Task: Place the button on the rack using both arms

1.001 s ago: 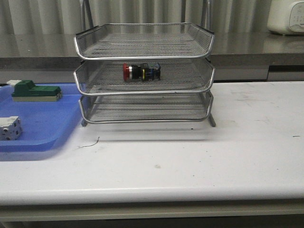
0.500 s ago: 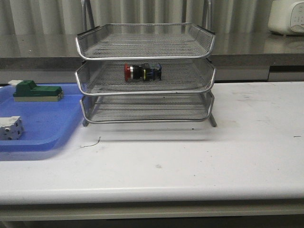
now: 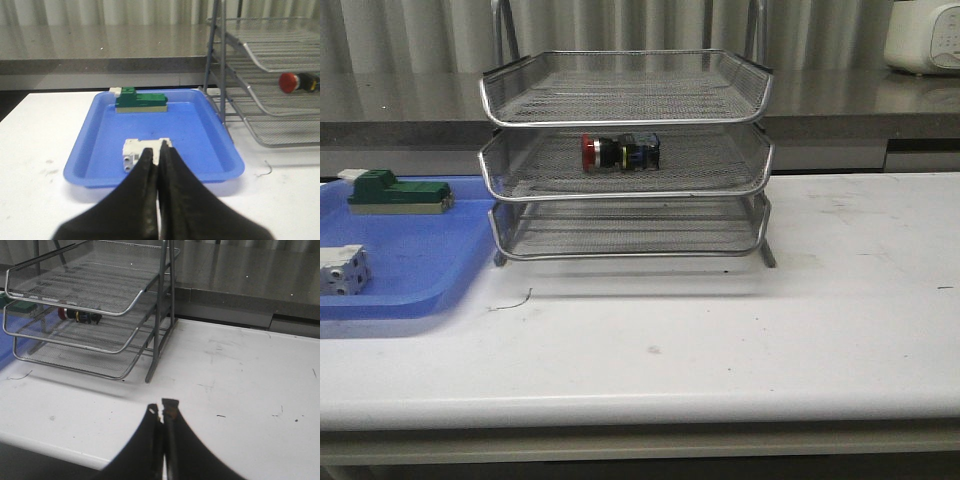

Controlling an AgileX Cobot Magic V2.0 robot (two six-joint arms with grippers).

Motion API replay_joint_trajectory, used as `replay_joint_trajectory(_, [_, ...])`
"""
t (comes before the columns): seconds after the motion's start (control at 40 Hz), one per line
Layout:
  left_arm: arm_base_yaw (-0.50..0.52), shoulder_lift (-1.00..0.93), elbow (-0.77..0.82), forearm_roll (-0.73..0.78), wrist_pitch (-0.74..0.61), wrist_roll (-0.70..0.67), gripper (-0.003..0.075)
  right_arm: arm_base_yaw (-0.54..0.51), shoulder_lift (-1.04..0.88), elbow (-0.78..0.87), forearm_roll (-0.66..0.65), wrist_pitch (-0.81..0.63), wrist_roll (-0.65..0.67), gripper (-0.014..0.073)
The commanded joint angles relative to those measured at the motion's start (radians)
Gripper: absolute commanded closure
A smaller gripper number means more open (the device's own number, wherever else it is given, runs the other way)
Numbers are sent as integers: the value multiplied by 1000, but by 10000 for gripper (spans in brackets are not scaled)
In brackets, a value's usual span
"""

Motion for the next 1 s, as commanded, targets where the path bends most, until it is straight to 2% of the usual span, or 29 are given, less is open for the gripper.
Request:
replay_joint_trajectory(0.0, [44,-22,9,3,-90,-19,739,-5,8,-25,3,-82,-5,653])
replay_joint_trajectory(0.98, [54,-22,34,1,-82,-19,739,-5,8,-25,3,-82,-5,653])
